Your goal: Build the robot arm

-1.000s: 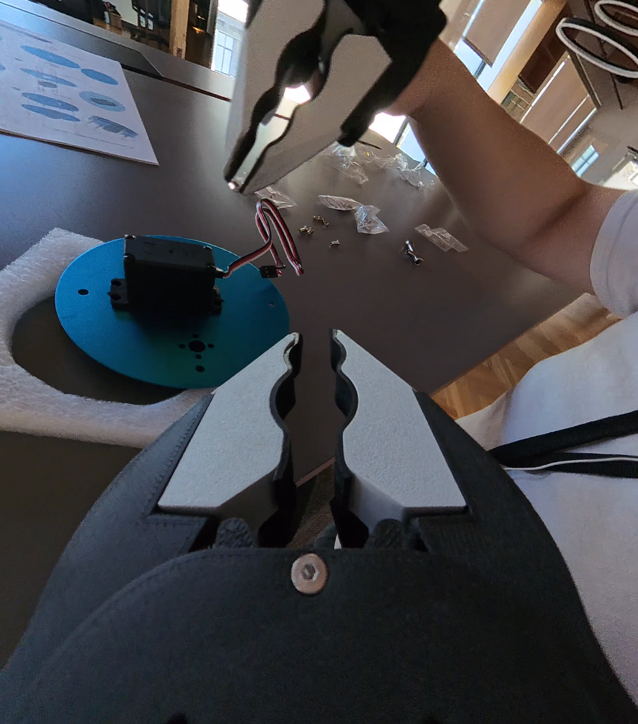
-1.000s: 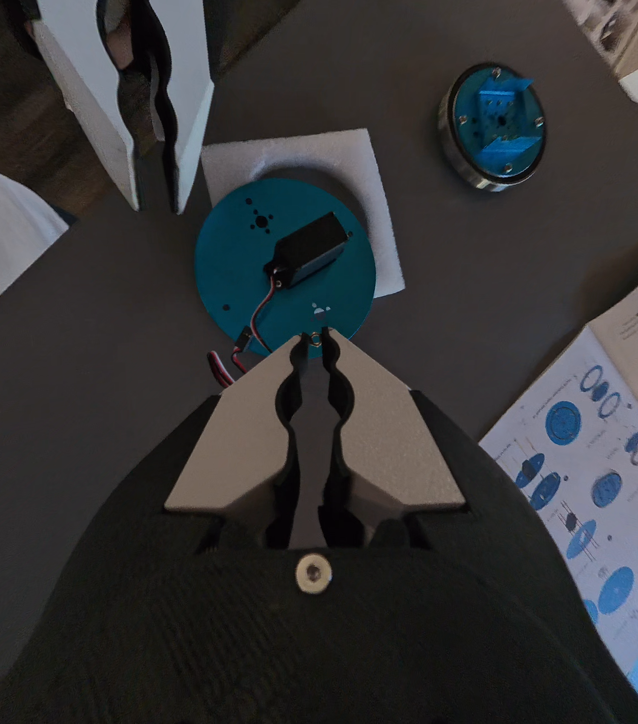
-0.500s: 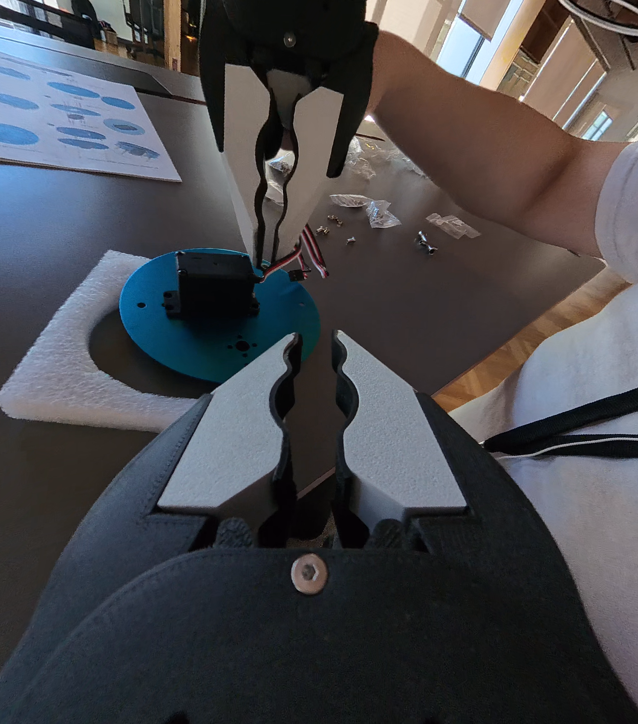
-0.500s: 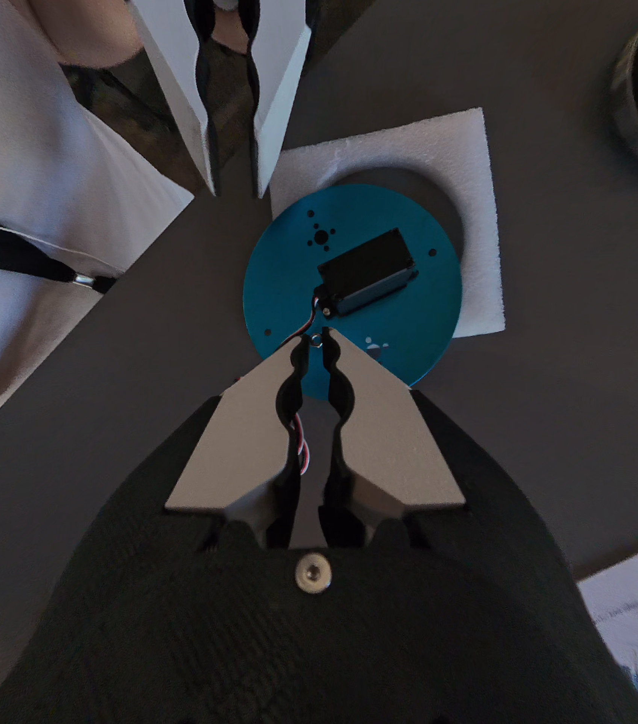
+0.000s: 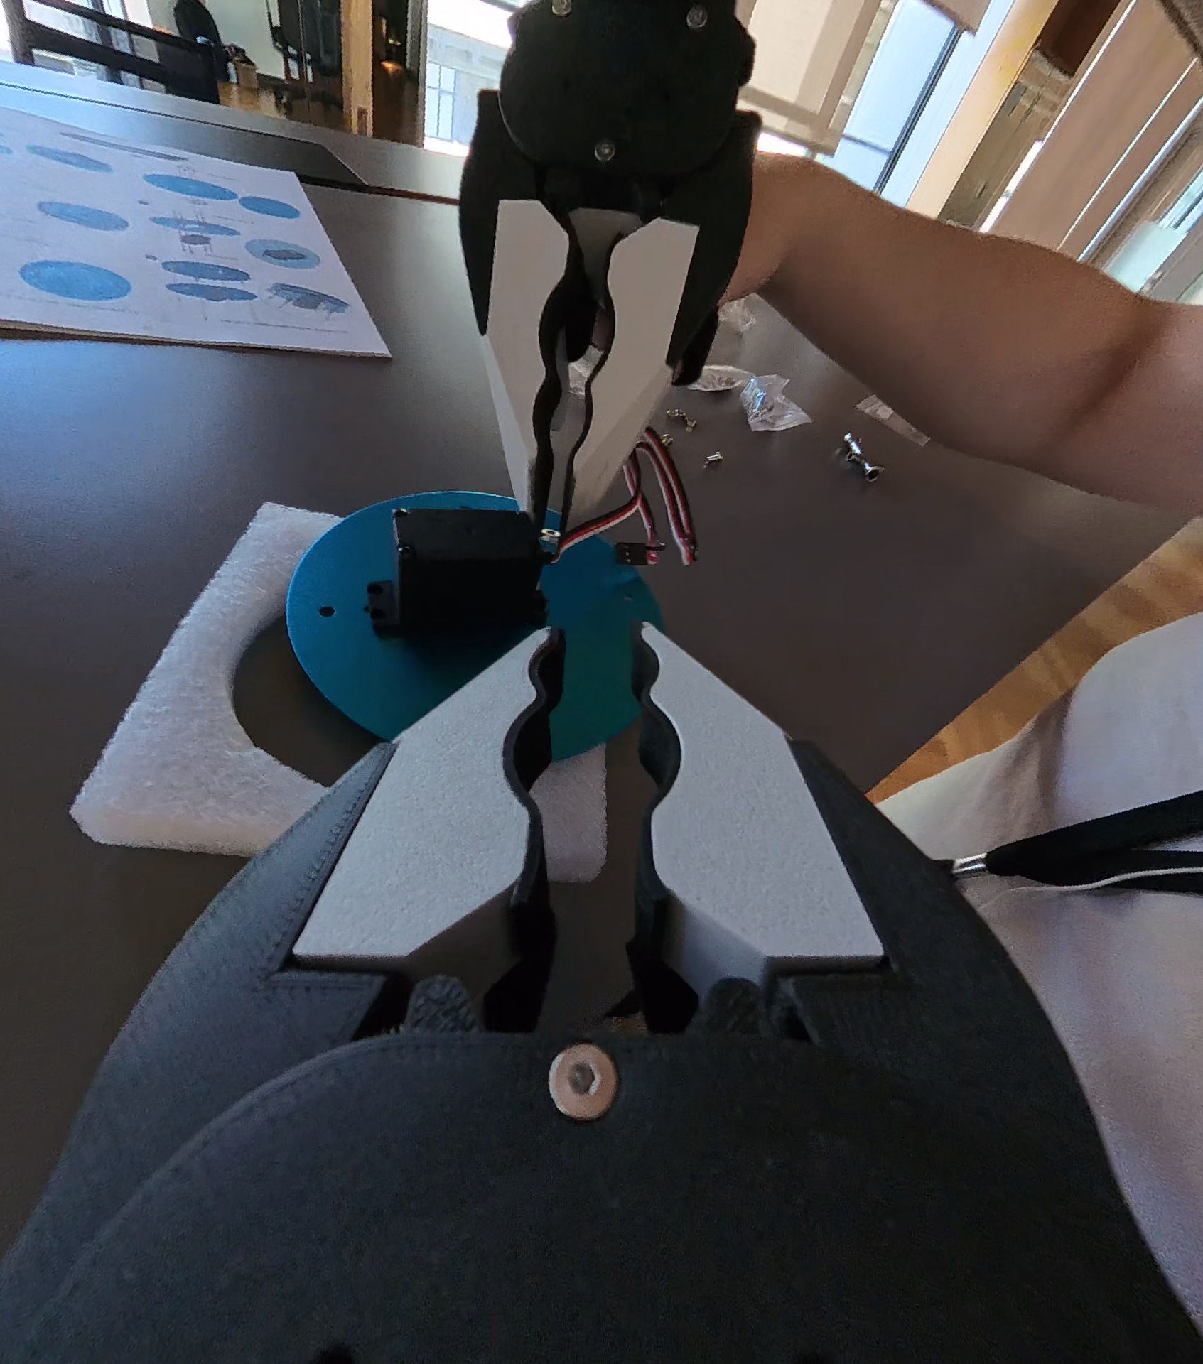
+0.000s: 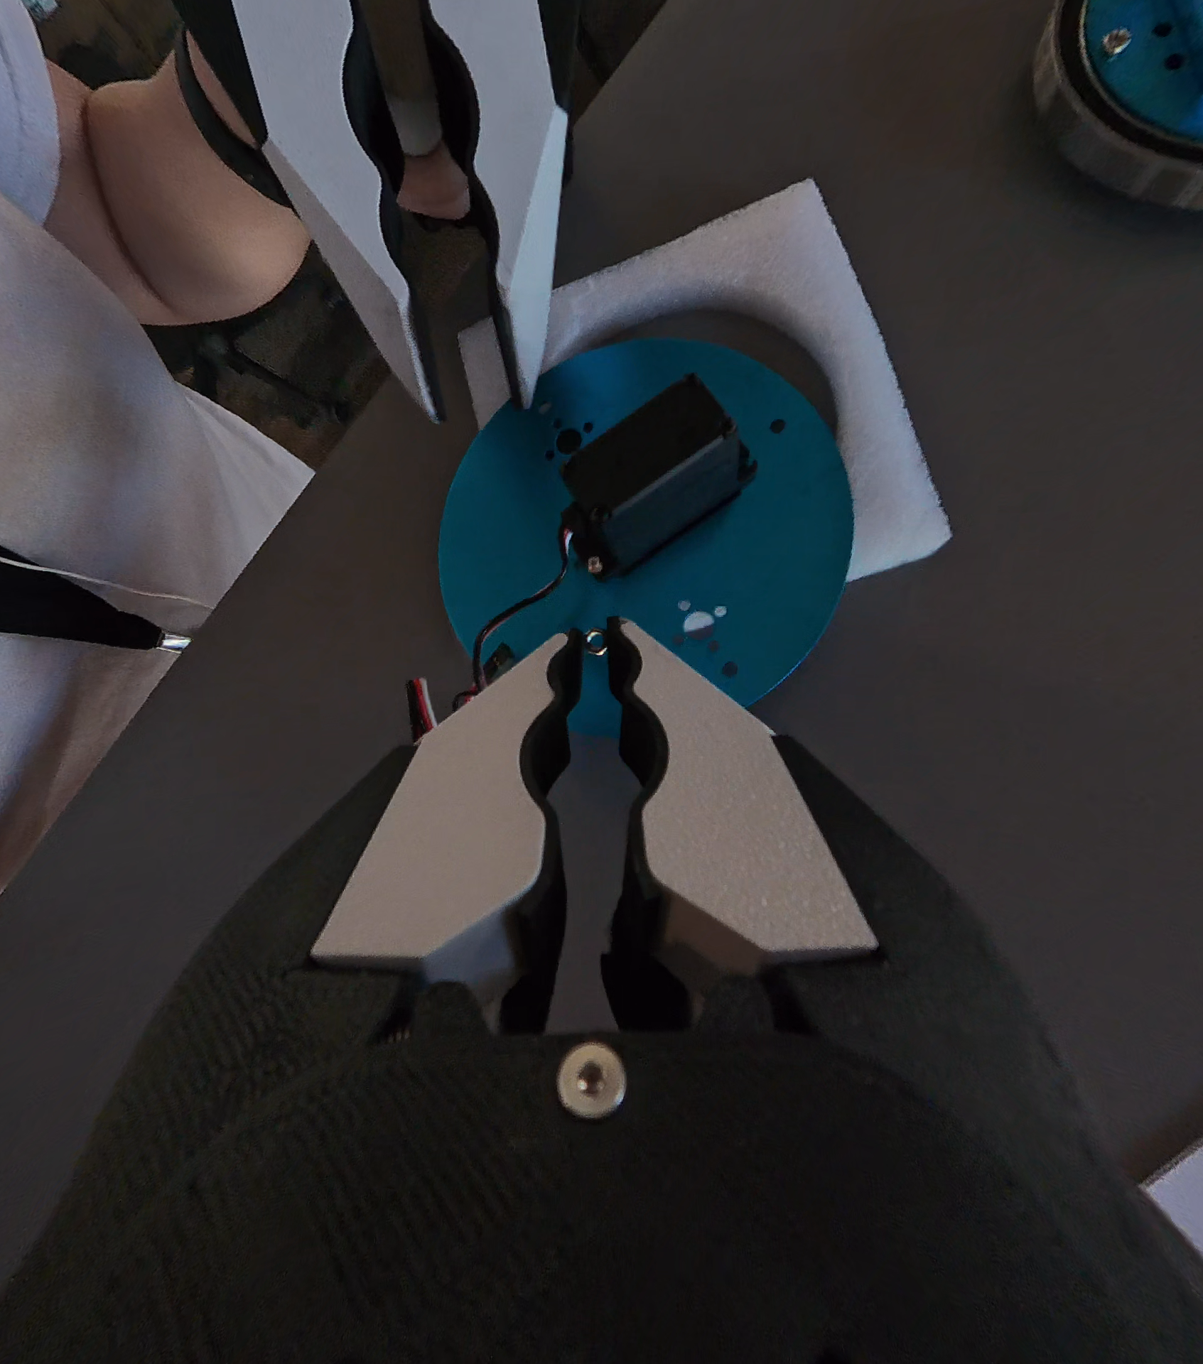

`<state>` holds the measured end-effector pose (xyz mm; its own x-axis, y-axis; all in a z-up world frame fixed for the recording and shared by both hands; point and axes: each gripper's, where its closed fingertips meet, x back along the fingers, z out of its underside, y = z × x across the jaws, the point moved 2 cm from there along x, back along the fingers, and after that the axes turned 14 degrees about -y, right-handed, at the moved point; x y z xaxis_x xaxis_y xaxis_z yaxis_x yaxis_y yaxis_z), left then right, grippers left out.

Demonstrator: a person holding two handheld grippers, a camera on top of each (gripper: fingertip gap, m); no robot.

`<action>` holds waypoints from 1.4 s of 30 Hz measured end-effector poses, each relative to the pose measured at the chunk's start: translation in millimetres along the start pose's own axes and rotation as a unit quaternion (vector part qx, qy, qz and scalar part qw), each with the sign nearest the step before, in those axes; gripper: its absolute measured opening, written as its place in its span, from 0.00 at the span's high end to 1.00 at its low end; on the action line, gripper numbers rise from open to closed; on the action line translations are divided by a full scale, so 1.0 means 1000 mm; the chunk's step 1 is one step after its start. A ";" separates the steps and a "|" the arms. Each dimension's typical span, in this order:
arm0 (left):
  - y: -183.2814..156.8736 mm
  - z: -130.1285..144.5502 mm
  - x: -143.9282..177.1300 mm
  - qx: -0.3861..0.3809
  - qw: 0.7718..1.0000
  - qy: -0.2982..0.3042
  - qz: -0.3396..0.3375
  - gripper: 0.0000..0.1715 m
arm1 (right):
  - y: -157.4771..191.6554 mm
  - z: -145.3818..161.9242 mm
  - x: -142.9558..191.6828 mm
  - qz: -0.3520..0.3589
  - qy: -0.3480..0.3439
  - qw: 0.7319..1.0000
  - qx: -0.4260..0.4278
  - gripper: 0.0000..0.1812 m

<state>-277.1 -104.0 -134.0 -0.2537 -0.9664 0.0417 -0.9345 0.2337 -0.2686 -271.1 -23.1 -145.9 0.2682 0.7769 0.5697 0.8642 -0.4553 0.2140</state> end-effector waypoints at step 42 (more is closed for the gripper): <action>0.032 -0.039 -0.069 0.139 0.990 -0.003 -0.030 0.98 | 0.047 0.003 0.019 0.154 -0.078 0.985 0.019 0.97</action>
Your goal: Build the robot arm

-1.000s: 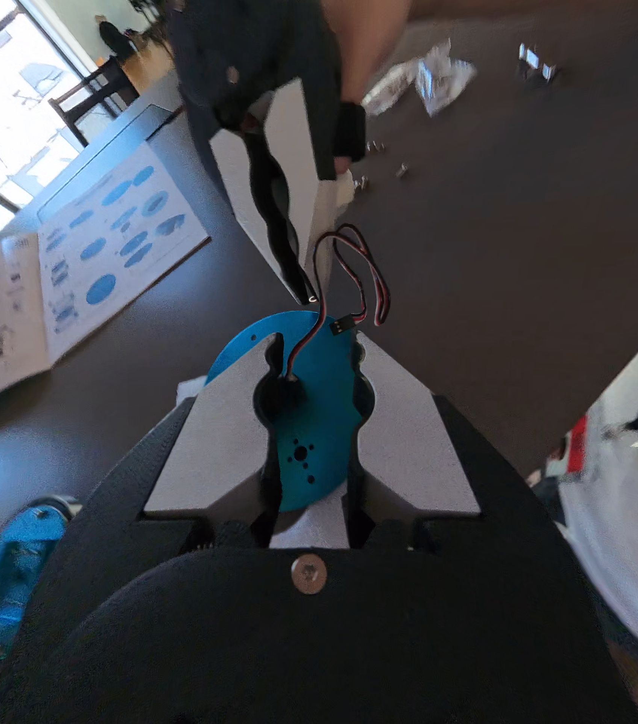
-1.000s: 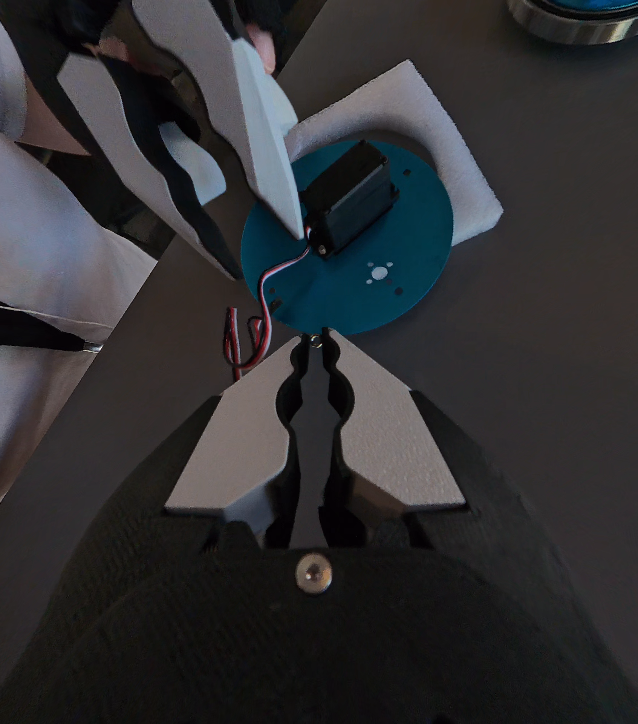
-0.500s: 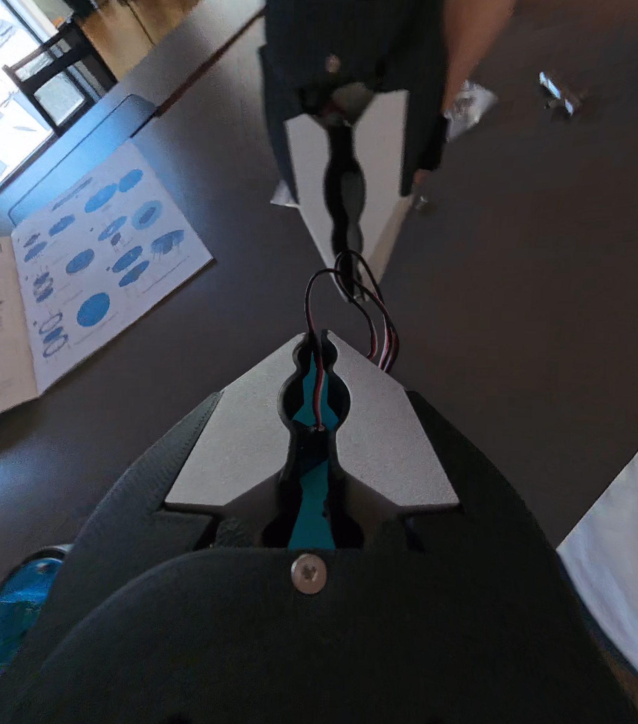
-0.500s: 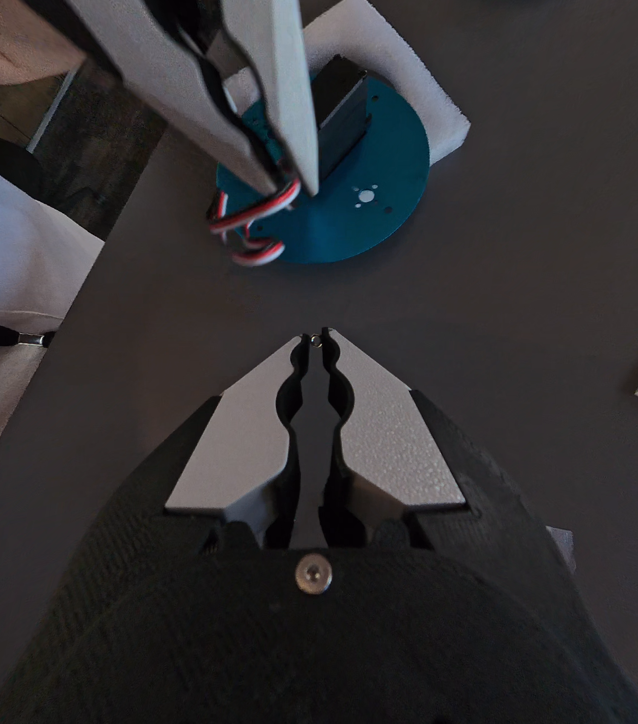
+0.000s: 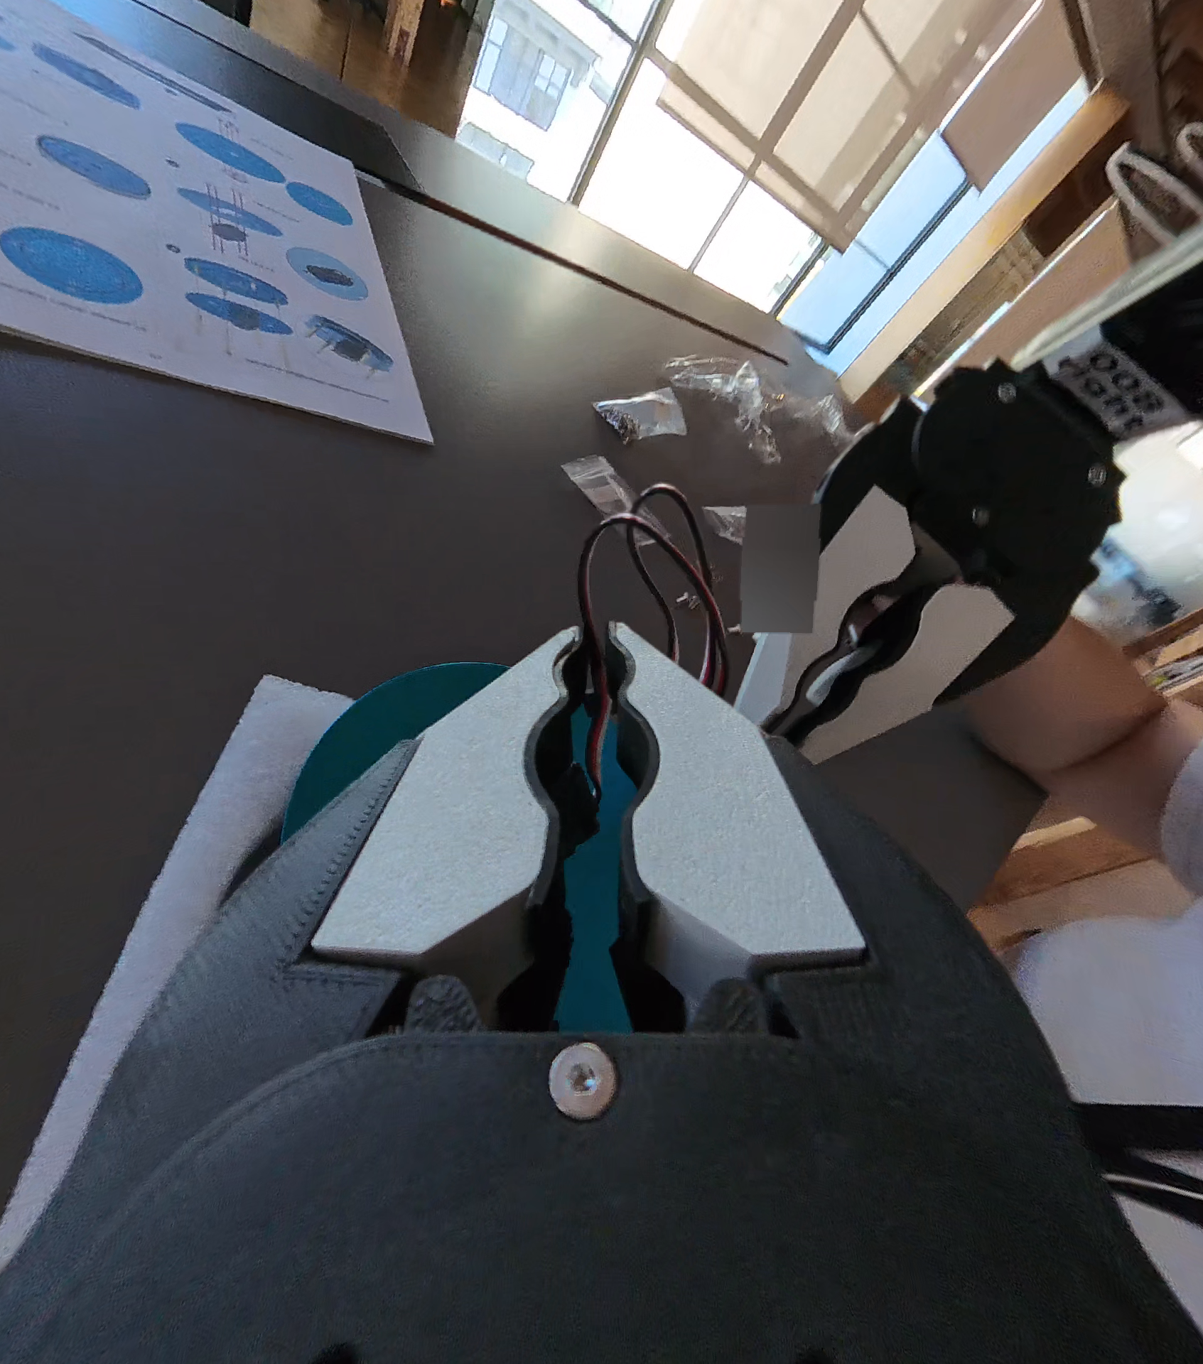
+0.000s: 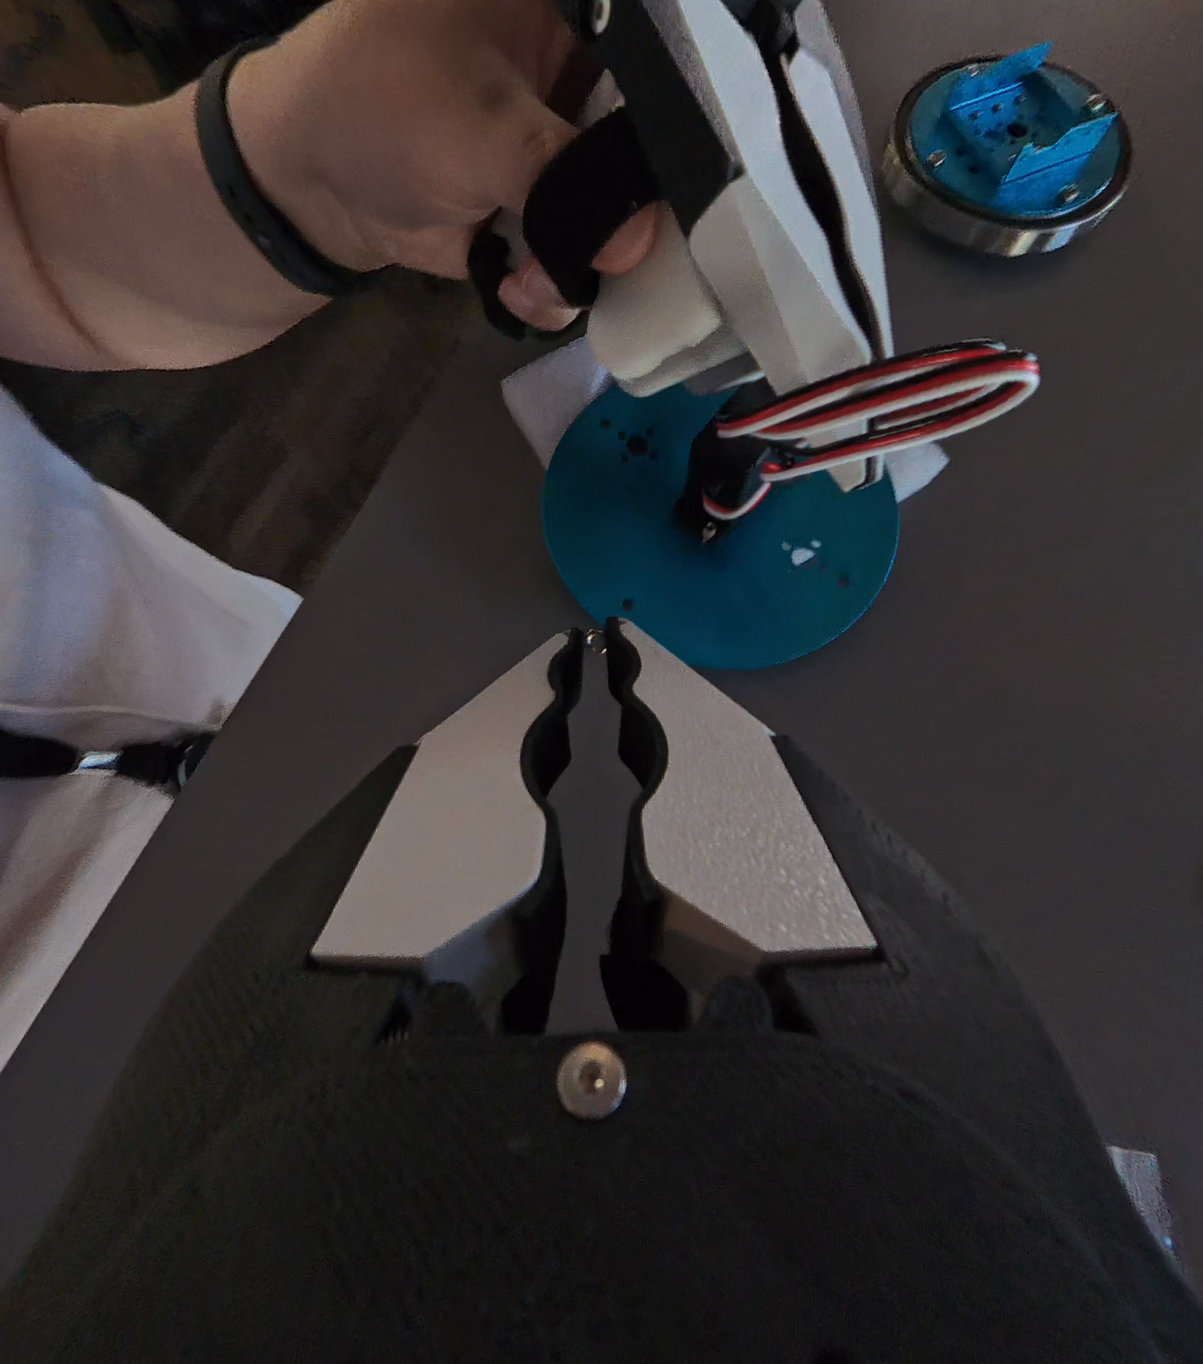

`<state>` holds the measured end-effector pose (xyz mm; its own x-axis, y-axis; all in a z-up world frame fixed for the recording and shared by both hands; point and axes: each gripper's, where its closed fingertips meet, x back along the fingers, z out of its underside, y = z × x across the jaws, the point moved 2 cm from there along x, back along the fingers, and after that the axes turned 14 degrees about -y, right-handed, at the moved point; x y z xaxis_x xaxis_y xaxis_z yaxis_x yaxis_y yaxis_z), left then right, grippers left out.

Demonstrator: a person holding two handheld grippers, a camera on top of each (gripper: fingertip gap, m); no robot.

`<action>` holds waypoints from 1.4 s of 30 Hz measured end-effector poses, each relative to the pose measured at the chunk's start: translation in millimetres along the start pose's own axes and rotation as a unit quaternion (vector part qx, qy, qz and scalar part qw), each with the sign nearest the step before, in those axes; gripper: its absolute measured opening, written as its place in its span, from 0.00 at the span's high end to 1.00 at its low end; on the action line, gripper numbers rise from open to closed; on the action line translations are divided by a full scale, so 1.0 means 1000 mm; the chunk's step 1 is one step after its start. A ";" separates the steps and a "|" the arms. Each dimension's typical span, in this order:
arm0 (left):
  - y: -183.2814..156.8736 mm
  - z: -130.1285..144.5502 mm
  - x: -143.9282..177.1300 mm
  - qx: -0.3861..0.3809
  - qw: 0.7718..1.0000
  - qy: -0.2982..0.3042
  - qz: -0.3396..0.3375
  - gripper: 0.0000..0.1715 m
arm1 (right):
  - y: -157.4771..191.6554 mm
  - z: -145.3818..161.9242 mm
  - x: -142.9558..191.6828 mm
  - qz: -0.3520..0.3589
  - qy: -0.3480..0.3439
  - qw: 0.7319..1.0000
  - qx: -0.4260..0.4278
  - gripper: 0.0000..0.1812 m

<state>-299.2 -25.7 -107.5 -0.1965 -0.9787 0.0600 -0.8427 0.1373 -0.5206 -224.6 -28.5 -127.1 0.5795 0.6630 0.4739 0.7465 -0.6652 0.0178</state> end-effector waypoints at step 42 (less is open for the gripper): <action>0.006 -0.007 0.003 0.130 0.980 -0.013 0.147 1.00 | -0.033 0.007 -0.026 -0.018 0.034 0.996 0.074 0.96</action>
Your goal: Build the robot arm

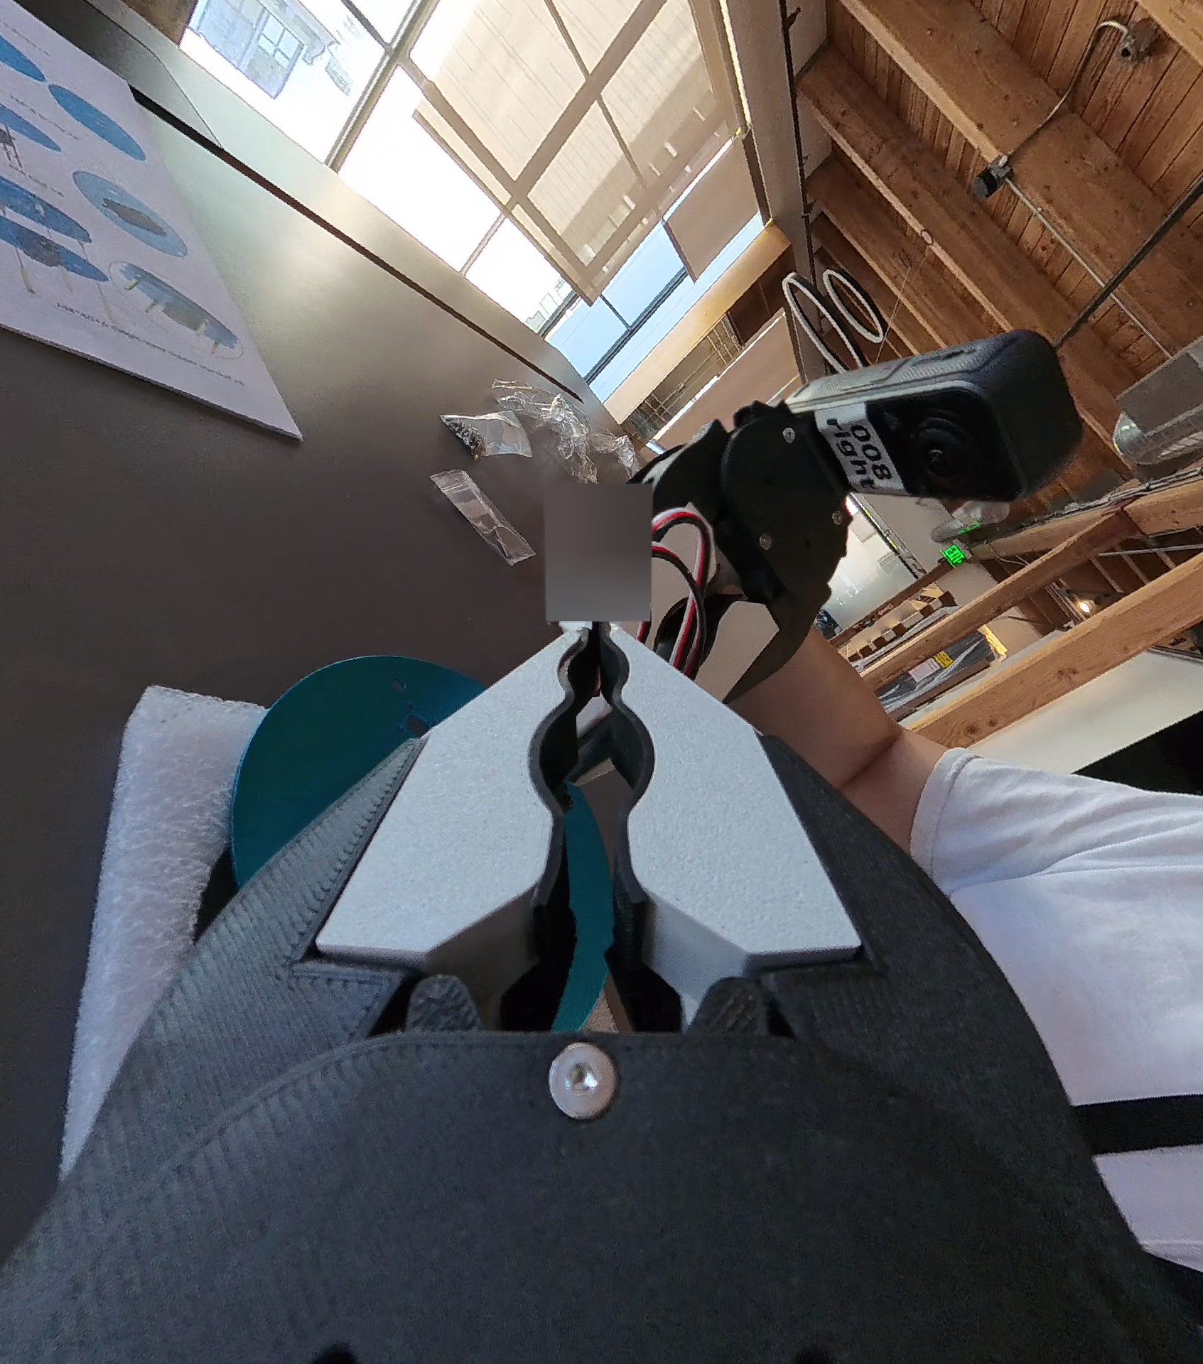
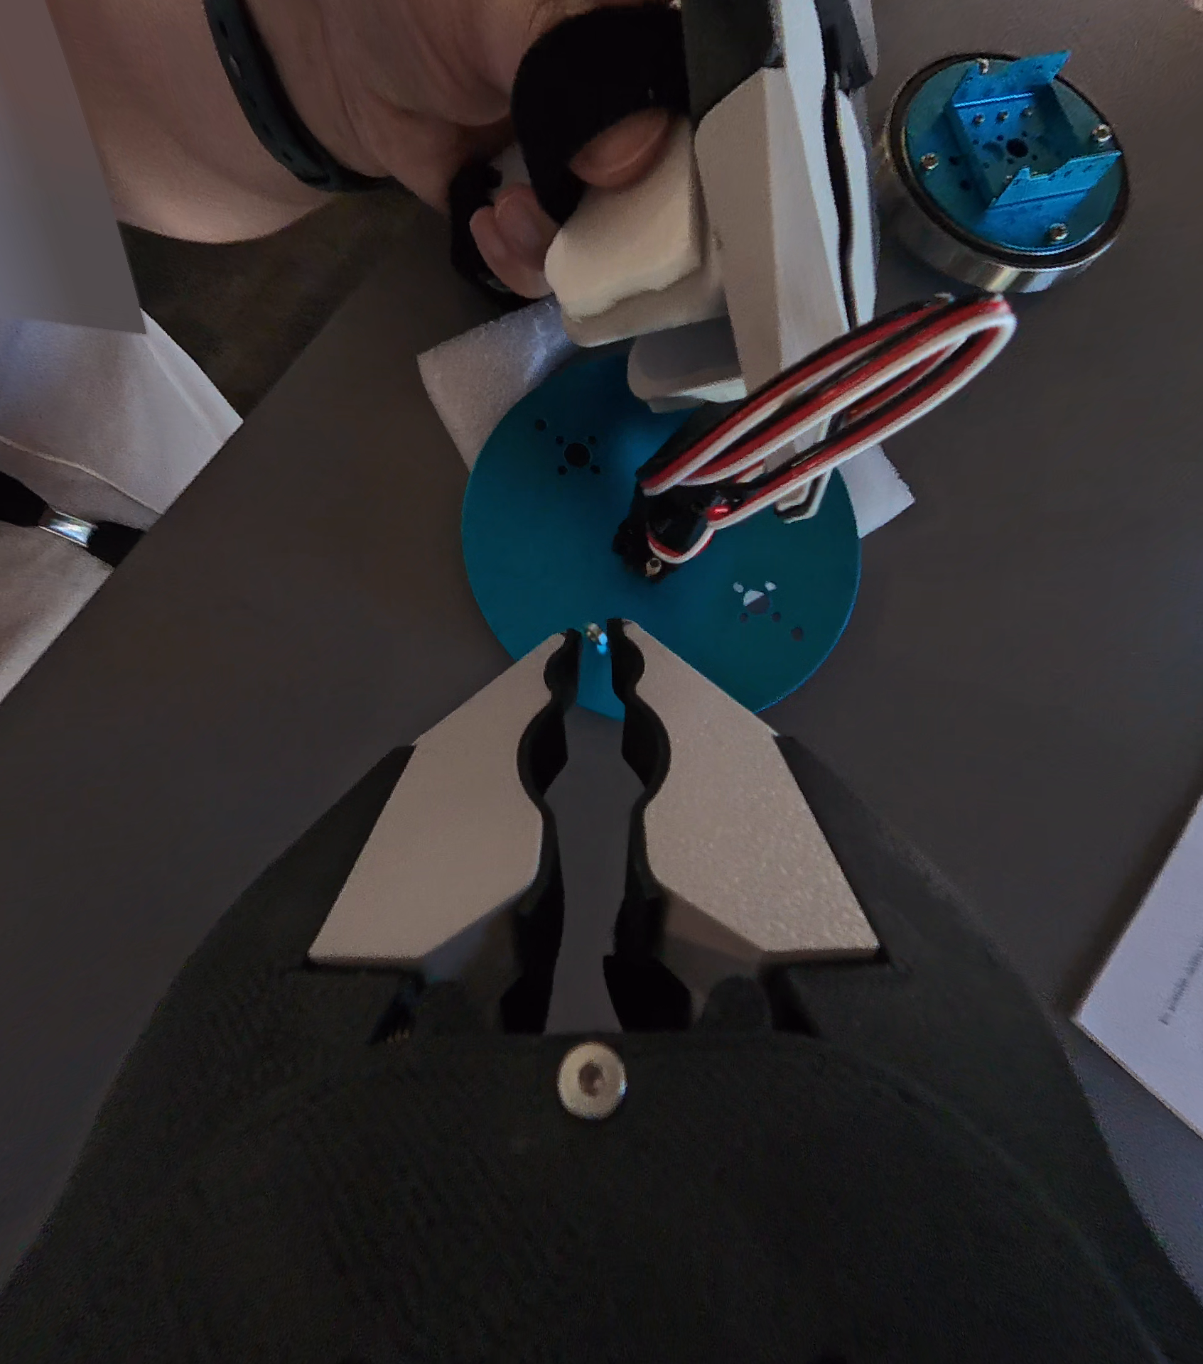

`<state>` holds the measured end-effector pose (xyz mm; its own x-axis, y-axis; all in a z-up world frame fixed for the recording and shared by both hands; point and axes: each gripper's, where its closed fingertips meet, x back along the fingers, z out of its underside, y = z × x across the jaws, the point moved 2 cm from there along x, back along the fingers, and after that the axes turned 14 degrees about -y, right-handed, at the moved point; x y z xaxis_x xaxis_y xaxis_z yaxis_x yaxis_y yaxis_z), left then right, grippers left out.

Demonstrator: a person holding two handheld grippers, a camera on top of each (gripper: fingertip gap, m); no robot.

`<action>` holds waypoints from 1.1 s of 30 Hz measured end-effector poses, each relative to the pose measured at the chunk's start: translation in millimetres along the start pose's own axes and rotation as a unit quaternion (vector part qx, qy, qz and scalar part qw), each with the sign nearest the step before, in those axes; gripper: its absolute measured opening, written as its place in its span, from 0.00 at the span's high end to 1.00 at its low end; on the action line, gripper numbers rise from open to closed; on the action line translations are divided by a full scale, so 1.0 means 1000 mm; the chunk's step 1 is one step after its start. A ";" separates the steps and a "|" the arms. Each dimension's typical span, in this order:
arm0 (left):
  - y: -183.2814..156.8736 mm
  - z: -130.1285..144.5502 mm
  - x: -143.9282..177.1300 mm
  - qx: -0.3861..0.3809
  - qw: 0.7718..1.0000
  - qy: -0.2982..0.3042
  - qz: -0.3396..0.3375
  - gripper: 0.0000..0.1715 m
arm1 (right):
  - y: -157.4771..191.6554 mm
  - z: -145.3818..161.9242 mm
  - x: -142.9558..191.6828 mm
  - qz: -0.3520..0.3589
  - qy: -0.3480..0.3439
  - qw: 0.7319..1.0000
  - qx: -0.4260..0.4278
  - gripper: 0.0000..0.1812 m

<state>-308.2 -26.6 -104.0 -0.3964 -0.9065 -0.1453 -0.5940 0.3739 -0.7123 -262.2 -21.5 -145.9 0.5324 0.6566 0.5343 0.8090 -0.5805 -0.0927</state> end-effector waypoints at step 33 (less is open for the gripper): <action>0.000 0.001 0.001 0.003 1.000 -0.002 0.005 1.00 | 0.009 -0.004 -0.012 0.145 -0.078 0.979 -0.122 0.85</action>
